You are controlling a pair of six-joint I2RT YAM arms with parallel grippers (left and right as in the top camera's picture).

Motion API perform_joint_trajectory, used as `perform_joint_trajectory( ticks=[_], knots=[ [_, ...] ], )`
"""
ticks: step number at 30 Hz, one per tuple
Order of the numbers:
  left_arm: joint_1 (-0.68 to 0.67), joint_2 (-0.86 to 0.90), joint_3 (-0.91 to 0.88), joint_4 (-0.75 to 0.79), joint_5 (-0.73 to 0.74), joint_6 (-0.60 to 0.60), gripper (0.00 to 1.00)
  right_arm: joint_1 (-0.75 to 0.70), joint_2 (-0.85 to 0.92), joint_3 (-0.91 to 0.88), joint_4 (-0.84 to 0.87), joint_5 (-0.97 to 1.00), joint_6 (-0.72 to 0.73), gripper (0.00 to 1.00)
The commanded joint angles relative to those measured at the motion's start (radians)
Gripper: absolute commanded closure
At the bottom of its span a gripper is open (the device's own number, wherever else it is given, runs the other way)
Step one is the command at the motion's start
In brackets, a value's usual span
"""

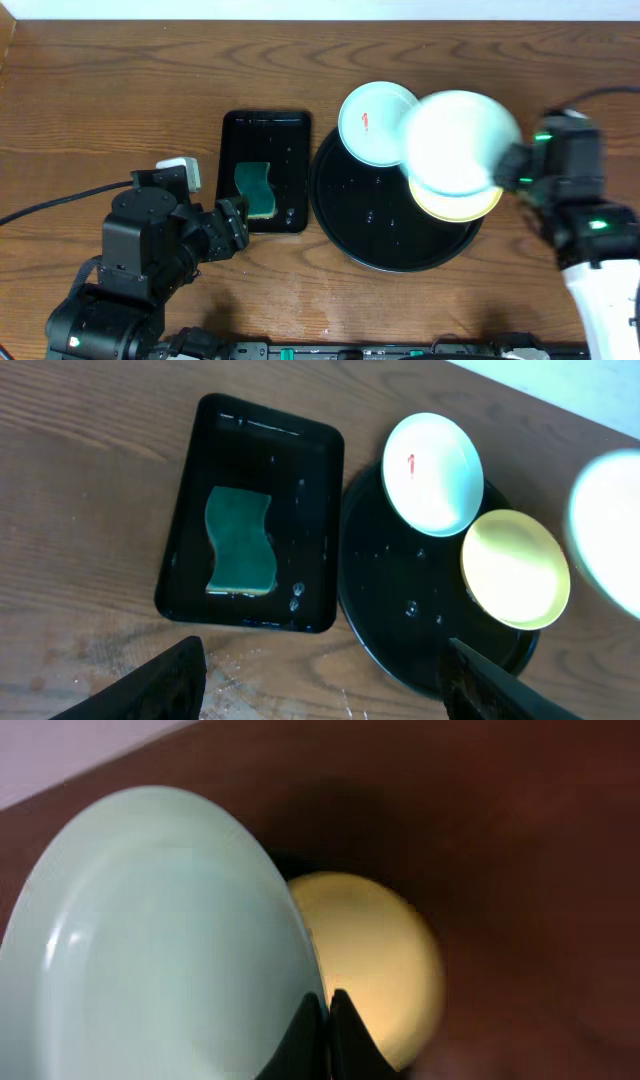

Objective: Clean dirty plates on tray and stack at the side
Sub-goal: 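Carry the pale green plate right and set it on the table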

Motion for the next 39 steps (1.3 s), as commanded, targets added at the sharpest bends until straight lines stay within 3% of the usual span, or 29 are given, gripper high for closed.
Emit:
perform_joint_trajectory(
  ticks=[1,9,18,25,28,30,35,39],
  knots=[
    [0.004,0.0,0.014,0.001,-0.002,-0.005,0.25,-0.245,0.043,0.0,-0.028,-0.08,0.002,0.99],
    [0.004,0.0,0.014,0.001,-0.002,-0.005,0.25,-0.573,0.261,-0.009,0.059,-0.092,0.018,0.99],
    [0.004,0.0,0.014,0.001,-0.002,-0.005,0.25,-0.695,0.513,-0.009,0.174,-0.016,0.018,0.99],
    [0.004,0.0,0.014,0.005,-0.002,-0.005,0.25,-0.73,0.592,-0.009,0.177,0.108,0.009,0.98],
    [0.004,0.0,0.014,0.012,-0.002,-0.005,0.25,-0.729,0.576,-0.007,0.179,-0.022,-0.108,0.72],
    [0.004,0.0,0.014,0.016,-0.002,-0.005,0.25,-0.715,0.546,-0.007,0.187,-0.177,-0.172,0.62],
    [0.004,0.001,0.014,0.019,-0.002,-0.005,0.25,-0.615,0.423,-0.007,0.202,-0.349,-0.219,0.52],
    [0.004,0.003,0.014,0.019,-0.002,-0.005,0.25,-0.503,0.343,-0.007,0.166,-0.388,-0.219,0.5]
  ],
)
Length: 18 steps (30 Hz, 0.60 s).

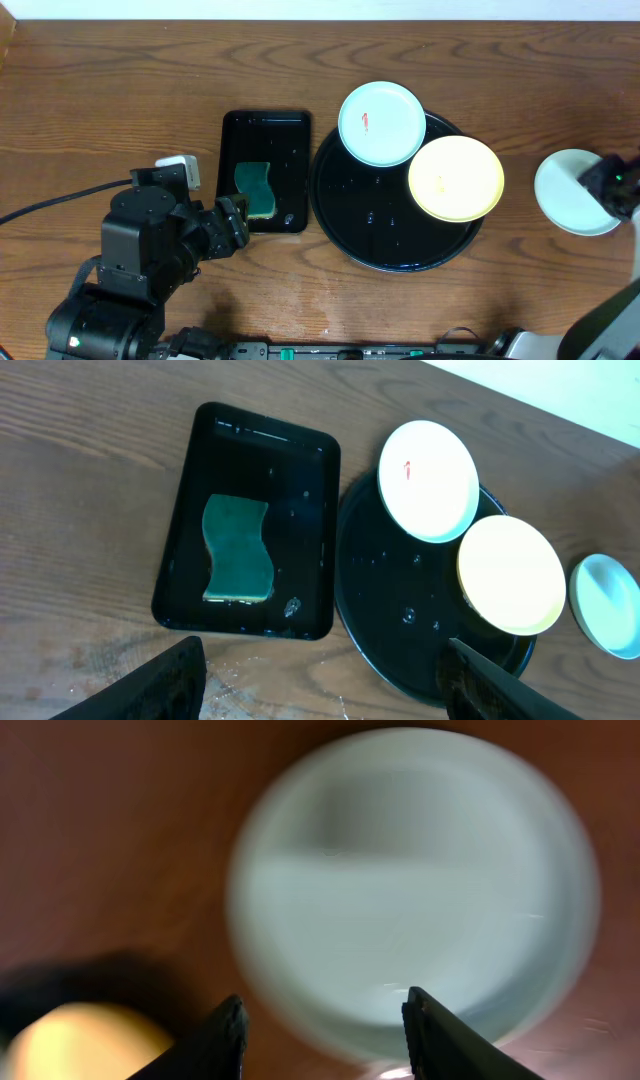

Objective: Clean dirty plates on tray and stack at the side
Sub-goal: 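Carry the pale green plate right and set it on the table, then grasp the yellow plate rim with right gripper, pull it center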

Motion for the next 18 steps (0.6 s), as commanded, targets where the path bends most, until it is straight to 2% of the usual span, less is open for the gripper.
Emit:
perform_joint_trajectory(
  ticks=[1,5,7,11,13,16,18],
  knots=[
    [0.004,0.004,0.014,0.001,-0.002,-0.005,0.25,0.116,-0.079,0.001,-0.044,-0.098,-0.036,0.5],
    [0.004,0.004,0.014,0.0,-0.002,-0.005,0.25,0.29,-0.086,-0.008,-0.137,-0.023,-0.062,0.54],
    [0.004,0.004,0.014,0.001,-0.002,-0.005,0.25,0.393,-0.071,-0.04,-0.135,0.127,-0.06,0.55],
    [0.004,0.004,0.014,0.0,-0.002,-0.005,0.25,0.499,-0.015,-0.106,-0.056,0.362,-0.016,0.57],
    [0.004,0.004,0.014,-0.003,-0.001,-0.005,0.25,0.529,0.039,-0.15,0.042,0.36,-0.029,0.58],
    [0.004,0.004,0.014,-0.003,-0.001,-0.005,0.25,0.533,0.087,-0.179,0.1,0.375,-0.028,0.59],
    [0.004,0.004,0.014,-0.003,-0.001,-0.005,0.25,0.529,0.111,-0.182,0.113,0.374,-0.027,0.66]
  ],
)
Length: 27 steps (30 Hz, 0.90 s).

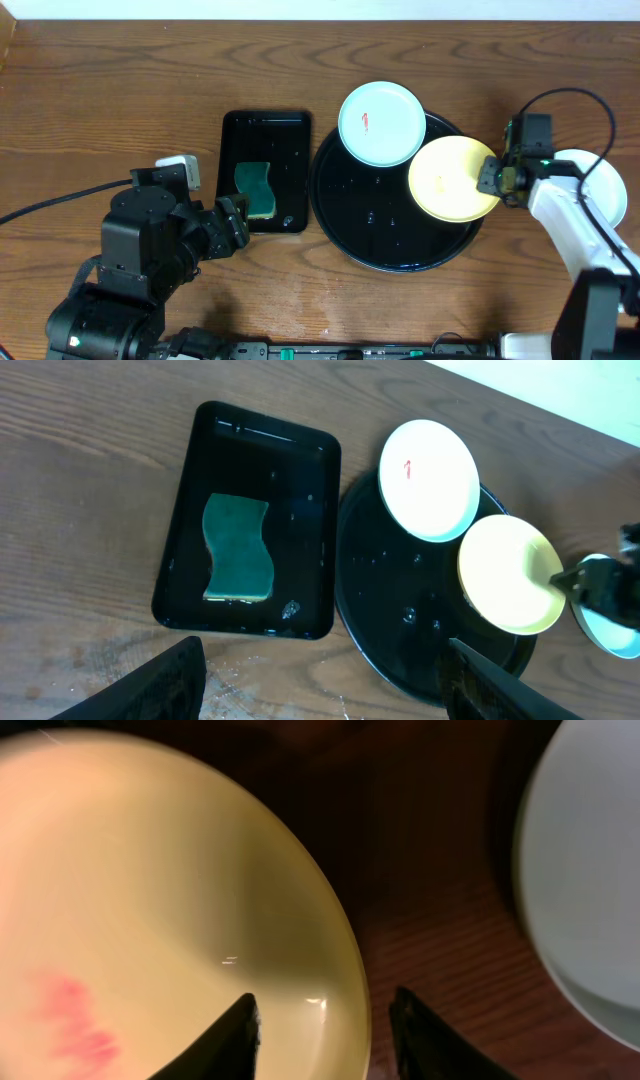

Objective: Clean dirty plates on tray and stack at the side
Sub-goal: 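Grasp the yellow plate rim with right gripper, pull it center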

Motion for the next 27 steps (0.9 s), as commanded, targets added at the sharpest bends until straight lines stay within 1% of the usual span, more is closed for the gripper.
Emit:
perform_joint_trajectory(
  ticks=[1,4,9,13,15,20,23,27],
  knots=[
    [0.004,0.003,0.014,-0.002,-0.002,-0.005,0.25,0.003,0.042,-0.016,0.019,0.06,0.005,0.7],
    [0.004,0.003,0.014,-0.002,-0.002,-0.005,0.25,0.003,0.043,-0.016,0.019,0.08,0.005,0.98],
    [0.004,0.003,0.014,-0.002,-0.001,-0.005,0.25,0.002,0.012,-0.014,-0.063,0.09,0.037,0.99],
    [0.004,0.003,0.014,-0.002,-0.001,-0.005,0.25,0.002,-0.069,-0.014,-0.127,0.077,0.042,0.99],
    [0.004,0.003,0.014,-0.002,-0.001,-0.005,0.25,0.005,-0.126,-0.014,-0.15,0.009,0.04,0.99],
    [0.004,0.003,0.014,-0.002,-0.001,-0.005,0.25,0.041,-0.244,-0.014,-0.144,-0.316,-0.039,0.99],
    [0.004,0.004,0.014,-0.002,-0.001,-0.005,0.25,0.097,-0.247,-0.017,-0.146,-0.373,-0.036,0.99],
    [0.004,0.004,0.014,-0.002,-0.001,-0.005,0.25,0.204,-0.205,-0.06,-0.135,-0.354,0.074,0.99]
  ],
)
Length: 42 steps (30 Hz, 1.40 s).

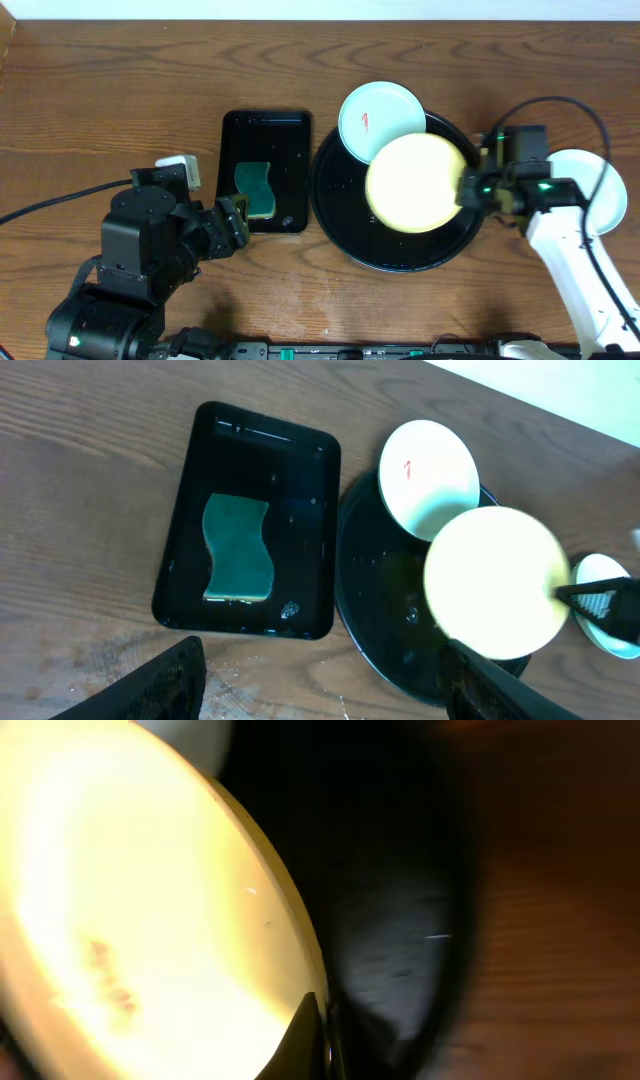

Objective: Clean dirty plates on tray and stack at the side
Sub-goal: 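Grasp the yellow plate rim with right gripper, pull it center, then grasp the green sponge from the tray with left gripper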

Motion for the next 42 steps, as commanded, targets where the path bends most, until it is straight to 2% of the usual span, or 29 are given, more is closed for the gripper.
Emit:
perform_joint_trajectory(
  ticks=[1,4,7,9,11,14,20,27,32,38,42],
  knots=[
    [0.004,0.004,0.014,-0.002,-0.001,-0.005,0.25,0.096,0.047,-0.051,0.008,-0.046,0.115,0.99],
    [0.004,0.004,0.014,-0.002,-0.002,-0.005,0.25,0.164,0.09,-0.097,0.048,0.014,0.245,0.99],
    [0.004,0.004,0.014,-0.002,-0.001,-0.005,0.25,0.213,0.126,-0.131,0.099,0.028,0.303,0.99],
    [0.004,0.004,0.014,-0.002,-0.001,-0.005,0.25,0.235,0.142,-0.136,0.112,0.107,0.325,0.98],
    [0.004,0.004,0.014,-0.002,-0.001,-0.005,0.25,0.237,0.143,-0.131,0.118,0.172,0.32,0.86],
    [0.004,0.004,0.014,-0.002,-0.002,-0.004,0.25,0.225,0.139,-0.092,0.116,0.186,0.207,0.71],
    [0.004,0.042,0.013,-0.014,-0.001,-0.004,0.25,0.197,0.134,0.017,0.057,0.103,-0.139,0.69],
    [0.004,0.188,0.012,-0.05,-0.001,0.007,0.25,0.195,0.217,-0.032,0.072,0.069,-0.15,0.67],
    [0.004,0.276,0.013,-0.05,-0.002,0.046,0.25,0.192,0.31,-0.032,0.103,0.077,-0.117,0.69],
    [0.004,0.401,0.012,-0.053,-0.016,0.067,0.25,0.188,0.349,-0.032,0.126,0.09,-0.058,0.97],
    [0.004,0.504,0.003,-0.04,-0.109,0.066,0.26,0.187,0.346,-0.032,0.124,0.167,0.017,0.99]
  ],
)
